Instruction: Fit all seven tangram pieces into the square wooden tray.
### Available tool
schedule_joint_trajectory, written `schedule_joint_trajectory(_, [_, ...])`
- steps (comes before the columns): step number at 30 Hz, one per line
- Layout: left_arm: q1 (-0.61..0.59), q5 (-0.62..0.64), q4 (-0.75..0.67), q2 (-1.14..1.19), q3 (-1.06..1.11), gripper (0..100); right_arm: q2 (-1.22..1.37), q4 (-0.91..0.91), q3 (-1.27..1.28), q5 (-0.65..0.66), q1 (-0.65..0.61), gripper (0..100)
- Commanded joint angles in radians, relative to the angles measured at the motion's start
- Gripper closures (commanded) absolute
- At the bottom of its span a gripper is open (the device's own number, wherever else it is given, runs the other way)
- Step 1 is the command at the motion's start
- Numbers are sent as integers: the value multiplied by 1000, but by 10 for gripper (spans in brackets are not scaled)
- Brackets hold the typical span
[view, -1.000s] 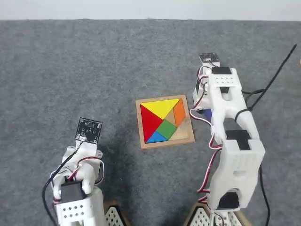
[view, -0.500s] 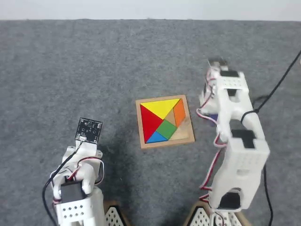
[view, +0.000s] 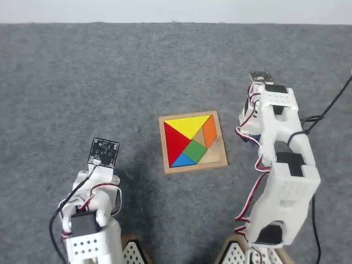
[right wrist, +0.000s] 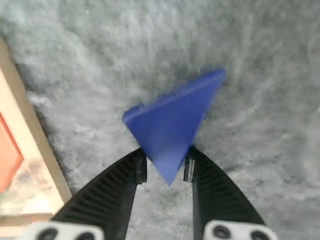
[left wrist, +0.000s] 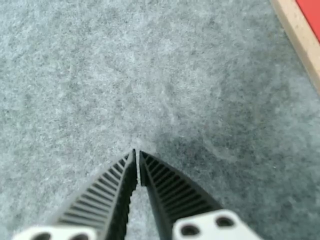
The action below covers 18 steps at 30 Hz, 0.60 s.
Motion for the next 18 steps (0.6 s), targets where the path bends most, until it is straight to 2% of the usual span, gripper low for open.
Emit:
schedule_joint_trajectory(1, [-8,-14,5,-20,-7,988,-160,21,-21,14,31,850])
schedule_joint_trajectory(7, [-8,-14,5,-20,-7,988,-269,1,15,-112,-74,850])
schedule_joint_trajectory(14, [-8,-14,5,-20,-7,988,-151,-188,28,-442,-113,850])
schedule_joint_trajectory(18, [-8,-14,5,-20,-7,988,-82,-272,28,-574,-120,850])
